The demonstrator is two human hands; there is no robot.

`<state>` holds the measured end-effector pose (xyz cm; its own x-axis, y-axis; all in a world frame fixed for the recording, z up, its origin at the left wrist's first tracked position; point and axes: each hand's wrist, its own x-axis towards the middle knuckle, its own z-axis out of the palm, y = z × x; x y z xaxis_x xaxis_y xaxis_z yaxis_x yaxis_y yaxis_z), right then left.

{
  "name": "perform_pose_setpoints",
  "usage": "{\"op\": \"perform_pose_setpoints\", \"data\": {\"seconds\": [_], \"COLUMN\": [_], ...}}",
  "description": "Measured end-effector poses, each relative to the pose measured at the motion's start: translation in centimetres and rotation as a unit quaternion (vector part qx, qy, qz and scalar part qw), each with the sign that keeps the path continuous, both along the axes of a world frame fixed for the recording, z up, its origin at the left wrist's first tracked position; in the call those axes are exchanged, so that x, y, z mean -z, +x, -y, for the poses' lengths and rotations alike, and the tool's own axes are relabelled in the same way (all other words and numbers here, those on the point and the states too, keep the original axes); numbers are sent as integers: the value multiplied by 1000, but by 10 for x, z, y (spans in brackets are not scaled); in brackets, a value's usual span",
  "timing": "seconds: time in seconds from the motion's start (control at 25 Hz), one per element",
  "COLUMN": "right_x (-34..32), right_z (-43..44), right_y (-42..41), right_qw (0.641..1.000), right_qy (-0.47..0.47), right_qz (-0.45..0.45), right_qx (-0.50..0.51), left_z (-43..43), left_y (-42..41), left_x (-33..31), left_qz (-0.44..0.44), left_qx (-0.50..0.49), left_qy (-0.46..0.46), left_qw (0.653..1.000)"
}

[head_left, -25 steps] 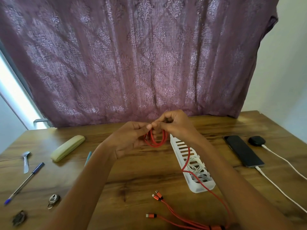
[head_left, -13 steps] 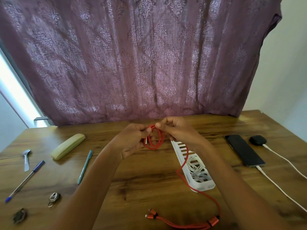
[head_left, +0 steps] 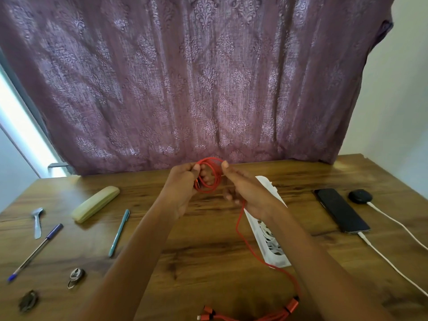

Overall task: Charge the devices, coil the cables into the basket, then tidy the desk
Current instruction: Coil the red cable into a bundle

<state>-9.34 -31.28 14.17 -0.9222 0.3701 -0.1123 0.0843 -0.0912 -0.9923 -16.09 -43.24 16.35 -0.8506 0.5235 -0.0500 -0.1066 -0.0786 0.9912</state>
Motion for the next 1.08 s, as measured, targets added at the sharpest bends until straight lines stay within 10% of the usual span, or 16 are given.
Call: {"op": "perform_pose_setpoints", "data": {"seconds": [0.68, 0.88, 1.08], "right_x": [-33, -36, -25], "right_z": [-8, -15, -18], "right_y": [-58, -69, -69], "right_qw": [990, 983, 982], "right_qy": [45, 139, 122], "right_qz": [-124, -115, -112], "right_qx": [44, 25, 87], "left_z": [-7, -2, -1], "left_y": [-41, -62, -58], "left_x": [-26, -33, -27], "left_qz": [-125, -385, -401], "left_qx": [15, 5, -5], "left_qy": [-50, -237, -316], "left_qw": [991, 892, 860]}}
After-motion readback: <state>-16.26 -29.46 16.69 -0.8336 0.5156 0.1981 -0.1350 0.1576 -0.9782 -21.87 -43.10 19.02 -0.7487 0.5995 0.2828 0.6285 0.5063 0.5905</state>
